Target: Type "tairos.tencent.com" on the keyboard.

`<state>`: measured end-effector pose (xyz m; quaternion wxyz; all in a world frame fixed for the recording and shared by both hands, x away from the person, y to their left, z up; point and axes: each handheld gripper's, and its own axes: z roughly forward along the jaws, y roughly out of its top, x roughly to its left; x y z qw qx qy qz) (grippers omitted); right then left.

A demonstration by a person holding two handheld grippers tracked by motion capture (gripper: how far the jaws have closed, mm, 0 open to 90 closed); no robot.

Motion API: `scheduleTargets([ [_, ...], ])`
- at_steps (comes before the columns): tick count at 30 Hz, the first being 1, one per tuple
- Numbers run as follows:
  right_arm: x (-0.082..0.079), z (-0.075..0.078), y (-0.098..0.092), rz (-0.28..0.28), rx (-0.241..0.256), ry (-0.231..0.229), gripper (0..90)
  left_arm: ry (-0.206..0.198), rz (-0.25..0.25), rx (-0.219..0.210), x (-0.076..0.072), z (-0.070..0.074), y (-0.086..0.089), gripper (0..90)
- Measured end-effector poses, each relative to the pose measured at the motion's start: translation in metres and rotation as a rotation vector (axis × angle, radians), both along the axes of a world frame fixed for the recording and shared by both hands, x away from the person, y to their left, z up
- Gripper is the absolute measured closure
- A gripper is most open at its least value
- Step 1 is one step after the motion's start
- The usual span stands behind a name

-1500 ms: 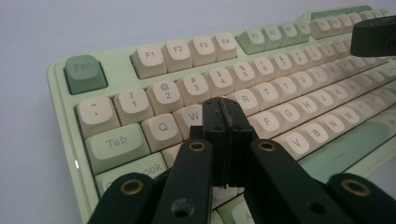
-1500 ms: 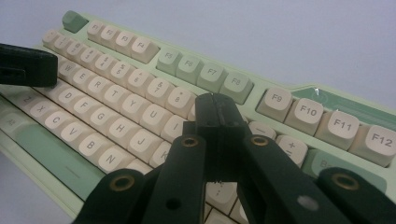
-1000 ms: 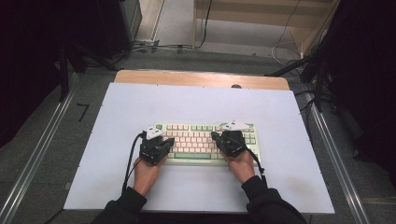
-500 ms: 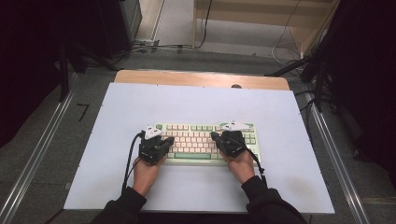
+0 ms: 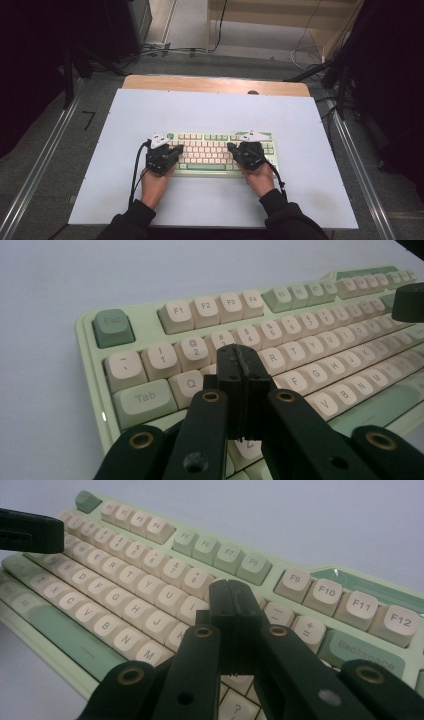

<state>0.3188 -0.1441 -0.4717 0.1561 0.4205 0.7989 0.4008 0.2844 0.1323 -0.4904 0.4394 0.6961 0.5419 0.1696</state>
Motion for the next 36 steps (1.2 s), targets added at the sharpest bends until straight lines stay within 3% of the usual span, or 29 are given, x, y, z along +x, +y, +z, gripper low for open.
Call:
scheduleTargets([
  [8, -0.007, 0.001, -0.004, 0.013, -0.001, -0.001, 87.3, -0.006, 0.006, -0.014, 0.0, 0.001, 0.002, 90.0],
  [14, -0.01, 0.0, -0.007, 0.021, 0.012, 0.024, 87.3, -0.005, 0.011, -0.02, 0.0, 0.001, 0.003, 90.0],
  [36, -0.021, -0.01, -0.004, 0.047, -0.034, 0.045, 87.3, -0.018, 0.018, -0.026, -0.002, 0.003, 0.006, 90.0],
])
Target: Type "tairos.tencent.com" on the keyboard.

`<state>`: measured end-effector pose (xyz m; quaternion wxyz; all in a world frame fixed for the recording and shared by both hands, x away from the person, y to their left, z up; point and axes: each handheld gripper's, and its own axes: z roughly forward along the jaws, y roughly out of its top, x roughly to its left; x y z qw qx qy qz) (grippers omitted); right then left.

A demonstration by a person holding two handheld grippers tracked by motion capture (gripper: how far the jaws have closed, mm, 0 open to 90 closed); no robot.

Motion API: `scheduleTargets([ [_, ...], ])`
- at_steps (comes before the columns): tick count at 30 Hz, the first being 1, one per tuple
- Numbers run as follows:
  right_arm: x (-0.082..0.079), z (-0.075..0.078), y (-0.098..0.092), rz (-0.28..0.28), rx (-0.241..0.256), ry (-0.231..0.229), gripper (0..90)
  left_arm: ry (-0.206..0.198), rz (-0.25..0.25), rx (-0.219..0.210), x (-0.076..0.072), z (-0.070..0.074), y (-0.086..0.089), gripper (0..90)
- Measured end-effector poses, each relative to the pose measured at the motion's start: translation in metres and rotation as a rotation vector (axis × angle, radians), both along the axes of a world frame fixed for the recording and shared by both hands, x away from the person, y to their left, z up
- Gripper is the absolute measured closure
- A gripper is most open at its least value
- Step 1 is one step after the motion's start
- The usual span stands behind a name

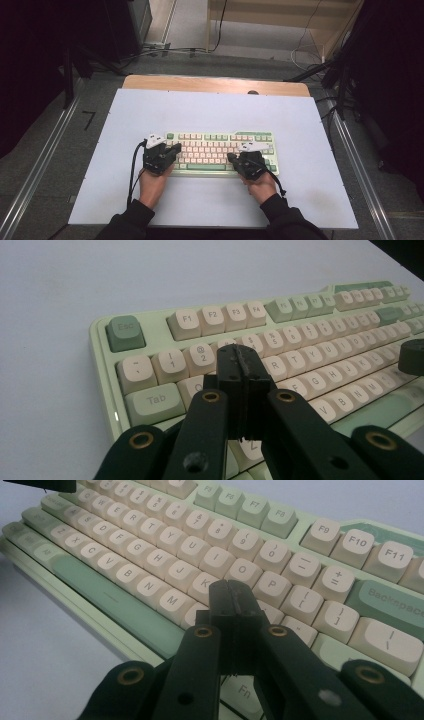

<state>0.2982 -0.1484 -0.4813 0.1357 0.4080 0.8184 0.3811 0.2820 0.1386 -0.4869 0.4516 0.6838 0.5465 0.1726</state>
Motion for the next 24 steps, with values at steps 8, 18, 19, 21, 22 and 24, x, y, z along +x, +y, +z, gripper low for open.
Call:
scheduleTargets([
  [8, 0.0008, -0.0019, -0.0016, -0.002, -0.008, 0.0, 87.3, -0.003, -0.003, -0.002, -0.0005, 0.0003, -0.0003, 90.0],
  [18, 0.0007, -0.0034, -0.0008, 0.001, -0.016, 0.008, 87.3, -0.005, -0.004, -0.001, -0.0009, 0.0006, -0.0005, 90.0],
  [19, 0.0009, -0.0039, -0.0008, 0.0, -0.017, 0.011, 87.3, -0.004, -0.005, 0.001, -0.0009, 0.0006, -0.0006, 90.0],
  [21, 0.0009, -0.0049, -0.0003, 0.002, -0.023, 0.018, 87.3, -0.005, -0.007, 0.001, -0.0012, 0.0005, -0.001, 90.0],
  [22, 0.001, -0.0062, 0.0003, 0.004, -0.03, 0.019, 87.3, -0.005, -0.008, 0.001, -0.0012, 0.0004, -0.0012, 90.0],
  [24, 0.0006, -0.0055, 0.0005, 0.006, -0.032, 0.016, 87.3, -0.005, -0.008, 0.001, -0.0013, 0.0005, -0.0014, 90.0],
])
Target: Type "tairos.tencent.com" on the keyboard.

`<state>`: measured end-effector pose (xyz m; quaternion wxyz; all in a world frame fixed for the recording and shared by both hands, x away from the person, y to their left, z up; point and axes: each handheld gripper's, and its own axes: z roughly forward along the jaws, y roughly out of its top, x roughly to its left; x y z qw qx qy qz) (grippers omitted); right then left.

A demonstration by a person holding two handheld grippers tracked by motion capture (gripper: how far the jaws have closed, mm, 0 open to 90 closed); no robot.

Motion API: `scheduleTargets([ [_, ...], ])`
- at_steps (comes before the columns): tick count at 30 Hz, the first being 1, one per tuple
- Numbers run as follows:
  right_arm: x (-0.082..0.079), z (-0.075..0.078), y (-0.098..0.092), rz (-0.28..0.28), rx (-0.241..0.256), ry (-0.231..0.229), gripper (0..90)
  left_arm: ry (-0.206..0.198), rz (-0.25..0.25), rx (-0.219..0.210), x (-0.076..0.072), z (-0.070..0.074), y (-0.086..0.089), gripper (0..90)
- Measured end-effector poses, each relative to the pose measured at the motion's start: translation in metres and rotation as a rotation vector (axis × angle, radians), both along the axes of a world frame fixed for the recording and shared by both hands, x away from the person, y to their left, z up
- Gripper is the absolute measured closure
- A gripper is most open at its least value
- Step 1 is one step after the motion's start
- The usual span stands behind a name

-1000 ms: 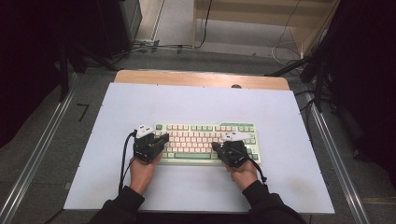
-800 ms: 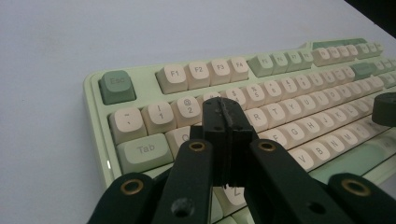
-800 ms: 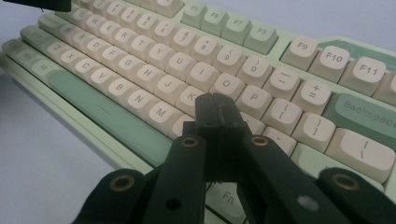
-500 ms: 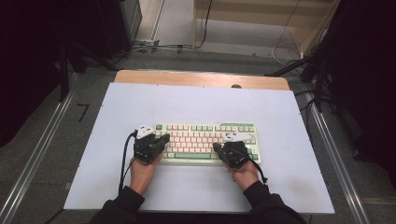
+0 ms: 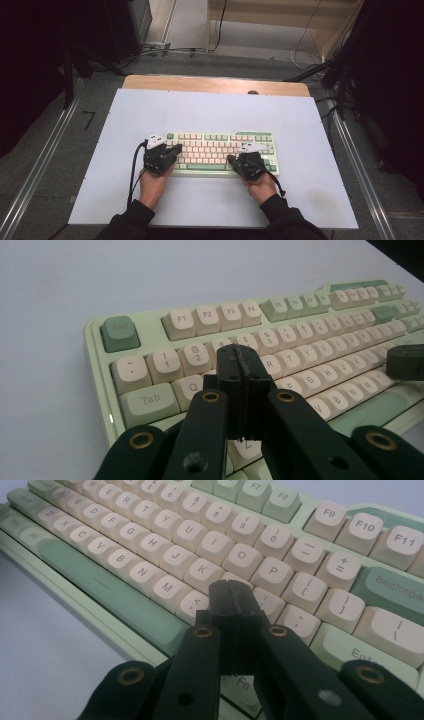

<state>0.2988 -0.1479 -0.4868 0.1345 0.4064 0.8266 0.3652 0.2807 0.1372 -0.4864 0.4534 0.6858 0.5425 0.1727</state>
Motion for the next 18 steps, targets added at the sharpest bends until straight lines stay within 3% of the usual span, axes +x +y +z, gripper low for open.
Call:
scheduleTargets([
  [18, 0.0001, 0.0097, -0.0048, -0.027, 0.044, -0.038, 87.3, 0.0, -0.007, 0.002, -0.0006, 0.0004, -0.002, 90.0],
])
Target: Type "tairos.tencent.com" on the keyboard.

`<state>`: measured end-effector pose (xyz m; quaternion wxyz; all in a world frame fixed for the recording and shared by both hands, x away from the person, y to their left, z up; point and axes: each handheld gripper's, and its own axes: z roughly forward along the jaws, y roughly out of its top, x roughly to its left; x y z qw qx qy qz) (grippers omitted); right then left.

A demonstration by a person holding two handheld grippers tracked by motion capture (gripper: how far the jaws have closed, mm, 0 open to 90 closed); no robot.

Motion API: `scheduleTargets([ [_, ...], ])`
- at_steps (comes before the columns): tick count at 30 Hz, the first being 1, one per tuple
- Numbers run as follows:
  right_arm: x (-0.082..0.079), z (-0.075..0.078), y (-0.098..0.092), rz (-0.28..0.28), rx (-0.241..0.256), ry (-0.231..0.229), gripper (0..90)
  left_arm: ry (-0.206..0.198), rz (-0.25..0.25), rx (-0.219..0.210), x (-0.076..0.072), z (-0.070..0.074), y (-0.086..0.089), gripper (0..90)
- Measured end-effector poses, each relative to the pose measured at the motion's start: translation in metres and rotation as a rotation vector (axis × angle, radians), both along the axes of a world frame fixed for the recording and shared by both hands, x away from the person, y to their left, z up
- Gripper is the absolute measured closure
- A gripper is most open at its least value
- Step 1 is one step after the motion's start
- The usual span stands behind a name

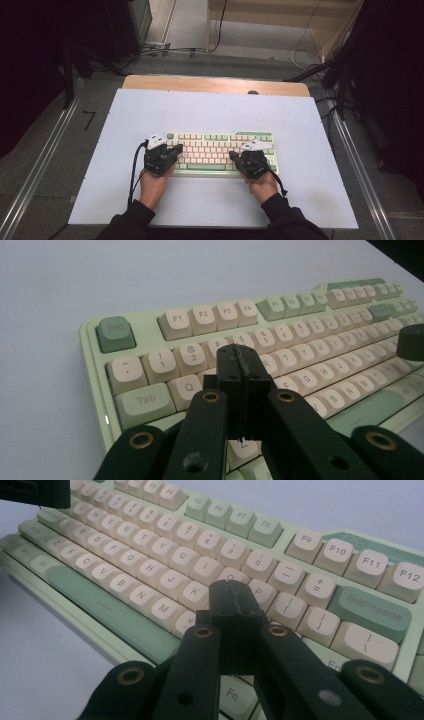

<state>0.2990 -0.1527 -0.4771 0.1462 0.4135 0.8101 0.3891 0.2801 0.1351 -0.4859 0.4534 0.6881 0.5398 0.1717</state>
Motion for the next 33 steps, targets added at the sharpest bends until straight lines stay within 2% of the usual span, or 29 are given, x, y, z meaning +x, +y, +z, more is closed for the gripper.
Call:
scheduleTargets([
  [19, 0.002, 0.001, 0.0, -0.002, 0.004, 0.0, 87.3, 0.008, -0.019, 0.011, 0.004, -0.001, -0.009, 90.0],
  [33, 0.003, 0.001, 0.001, -0.004, 0.008, -0.002, 87.3, 0.007, -0.066, 0.015, 0.013, 0.001, -0.033, 90.0],
])
